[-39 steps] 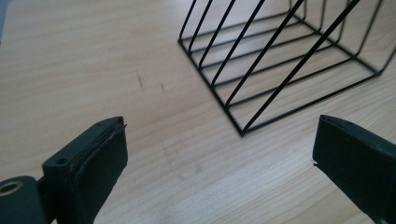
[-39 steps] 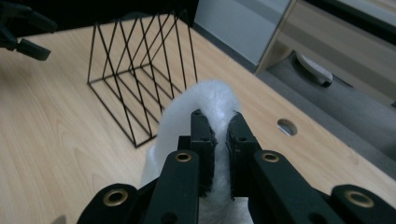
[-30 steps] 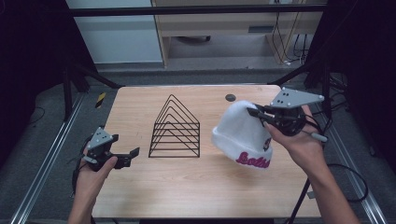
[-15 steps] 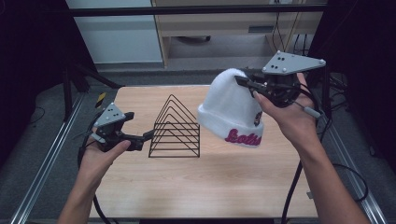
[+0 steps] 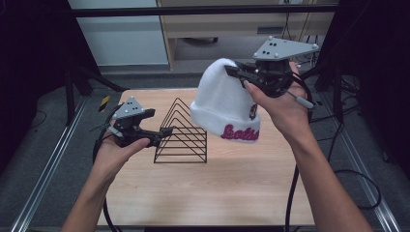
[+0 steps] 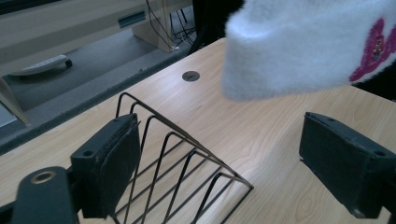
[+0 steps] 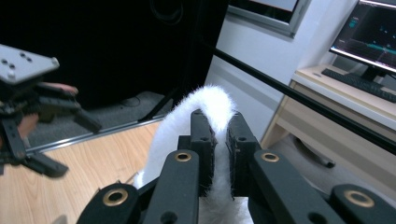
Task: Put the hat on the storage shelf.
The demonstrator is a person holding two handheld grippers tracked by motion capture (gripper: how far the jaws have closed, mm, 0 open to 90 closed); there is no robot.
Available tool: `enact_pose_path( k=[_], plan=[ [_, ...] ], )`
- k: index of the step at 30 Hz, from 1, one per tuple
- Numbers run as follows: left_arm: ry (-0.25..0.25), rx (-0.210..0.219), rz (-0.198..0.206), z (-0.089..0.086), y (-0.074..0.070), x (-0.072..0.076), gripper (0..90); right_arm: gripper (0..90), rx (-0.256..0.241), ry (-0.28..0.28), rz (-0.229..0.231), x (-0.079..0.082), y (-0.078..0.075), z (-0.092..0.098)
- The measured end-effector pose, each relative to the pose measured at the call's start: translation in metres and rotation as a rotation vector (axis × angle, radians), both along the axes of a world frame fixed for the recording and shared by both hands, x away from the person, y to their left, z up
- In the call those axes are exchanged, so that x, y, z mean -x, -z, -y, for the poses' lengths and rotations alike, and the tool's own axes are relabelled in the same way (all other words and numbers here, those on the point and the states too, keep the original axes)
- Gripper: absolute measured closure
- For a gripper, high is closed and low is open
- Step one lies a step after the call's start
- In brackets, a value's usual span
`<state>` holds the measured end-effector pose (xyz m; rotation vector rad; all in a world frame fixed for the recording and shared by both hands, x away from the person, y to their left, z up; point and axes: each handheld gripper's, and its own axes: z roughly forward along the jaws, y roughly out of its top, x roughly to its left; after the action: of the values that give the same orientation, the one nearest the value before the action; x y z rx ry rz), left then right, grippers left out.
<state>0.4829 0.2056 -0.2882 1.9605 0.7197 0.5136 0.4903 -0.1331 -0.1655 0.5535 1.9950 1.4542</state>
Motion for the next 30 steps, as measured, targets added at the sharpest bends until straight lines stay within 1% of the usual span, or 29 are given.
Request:
enact_pose_path(
  k=[2, 3, 4, 5, 7, 8, 9, 11, 12, 13, 14, 15, 16, 17, 19, 20, 21, 22, 23, 24, 25, 26, 27, 28, 29, 30],
  plan=[
    [0.009, -0.008, -0.007, 0.004, -0.001, -0.006, 18.1, 84.2, -0.013, -0.016, 0.002, -0.004, -0.004, -0.009],
    [0.009, -0.008, -0.007, 0.004, -0.001, -0.006, 19.2, 84.2, -0.013, -0.016, 0.002, -0.004, -0.004, -0.009],
    [0.012, -0.010, -0.009, 0.005, -0.002, -0.009, 19.8, 84.2, -0.020, -0.028, 0.005, -0.007, -0.007, -0.015],
    [0.016, -0.010, -0.010, 0.005, -0.003, -0.011, 19.8, 84.2, -0.020, -0.028, 0.005, -0.007, -0.007, -0.015],
    [0.018, -0.016, -0.018, 0.005, -0.004, -0.017, 19.7, 84.2, -0.027, -0.041, 0.006, -0.008, -0.009, -0.021],
    [0.020, -0.019, -0.020, 0.005, -0.004, -0.019, 19.4, 84.2, -0.024, -0.051, 0.005, -0.010, -0.011, -0.028],
    [0.036, -0.008, -0.026, 0.005, -0.005, -0.021, 19.1, 84.2, -0.021, -0.053, 0.004, -0.011, -0.011, -0.032],
    [0.039, -0.006, -0.025, 0.005, -0.005, -0.022, 18.4, 84.2, -0.019, -0.058, 0.002, -0.012, -0.012, -0.035],
    [0.036, 0.001, -0.029, 0.004, -0.005, -0.024, 18.3, 84.2, -0.026, -0.072, -0.001, -0.013, -0.012, -0.041],
    [0.036, 0.001, -0.029, 0.004, -0.005, -0.024, 18.3, 84.2, -0.026, -0.072, -0.001, -0.013, -0.012, -0.041],
    [0.045, 0.019, -0.044, 0.003, -0.004, -0.027, 18.2, 84.2, -0.027, -0.083, -0.003, -0.014, -0.013, -0.046],
    [0.045, 0.019, -0.044, 0.003, -0.004, -0.027, 18.3, 84.2, -0.027, -0.083, -0.003, -0.014, -0.013, -0.046],
    [0.042, 0.036, -0.052, 0.002, -0.003, -0.031, 19.1, 84.2, -0.022, -0.095, -0.005, -0.015, -0.013, -0.051],
    [0.042, 0.036, -0.052, 0.002, -0.003, -0.031, 19.8, 84.2, -0.022, -0.095, -0.005, -0.015, -0.013, -0.051],
    [0.044, 0.049, -0.070, 0.001, -0.003, -0.036, 20.3, 84.2, -0.017, -0.106, -0.008, -0.015, -0.013, -0.056],
    [0.044, 0.049, -0.070, 0.001, -0.003, -0.037, 23.7, 84.2, -0.019, -0.112, -0.009, -0.016, -0.013, -0.058],
    [0.040, 0.061, -0.084, 0.001, -0.002, -0.041, 29.2, 84.2, -0.018, -0.117, -0.010, -0.017, -0.013, -0.061],
    [0.040, 0.061, -0.084, 0.001, -0.002, -0.041, 32.5, 84.2, -0.017, -0.120, -0.011, -0.017, -0.013, -0.062],
    [0.049, 0.065, -0.091, 0.001, -0.002, -0.043, 32.5, 84.2, -0.017, -0.120, -0.011, -0.017, -0.013, -0.062],
    [0.055, 0.069, -0.097, 0.001, -0.002, -0.044, 37.7, 84.2, -0.014, -0.123, -0.013, -0.018, -0.013, -0.062],
    [0.053, 0.070, -0.101, 0.001, -0.001, -0.045, 40.4, 84.2, -0.015, -0.125, -0.014, -0.018, -0.013, -0.063],
    [0.055, 0.065, -0.107, 0.000, -0.001, -0.045, 45.3, 84.2, -0.013, -0.125, -0.015, -0.019, -0.013, -0.063],
    [0.057, 0.058, -0.110, 0.001, 0.000, -0.046, 56.2, 84.1, -0.013, -0.125, -0.018, -0.020, -0.013, -0.063],
    [0.057, 0.058, -0.110, 0.001, 0.000, -0.046, 59.9, 84.1, -0.013, -0.125, -0.018, -0.020, -0.013, -0.063],
    [0.059, 0.053, -0.106, 0.002, 0.000, -0.045, 59.9, 84.1, -0.014, -0.125, -0.018, -0.020, -0.012, -0.063],
    [0.060, 0.050, -0.101, 0.003, -0.001, -0.044, 64.0, 84.2, -0.014, -0.124, -0.022, -0.021, -0.011, -0.063]
  ],
)
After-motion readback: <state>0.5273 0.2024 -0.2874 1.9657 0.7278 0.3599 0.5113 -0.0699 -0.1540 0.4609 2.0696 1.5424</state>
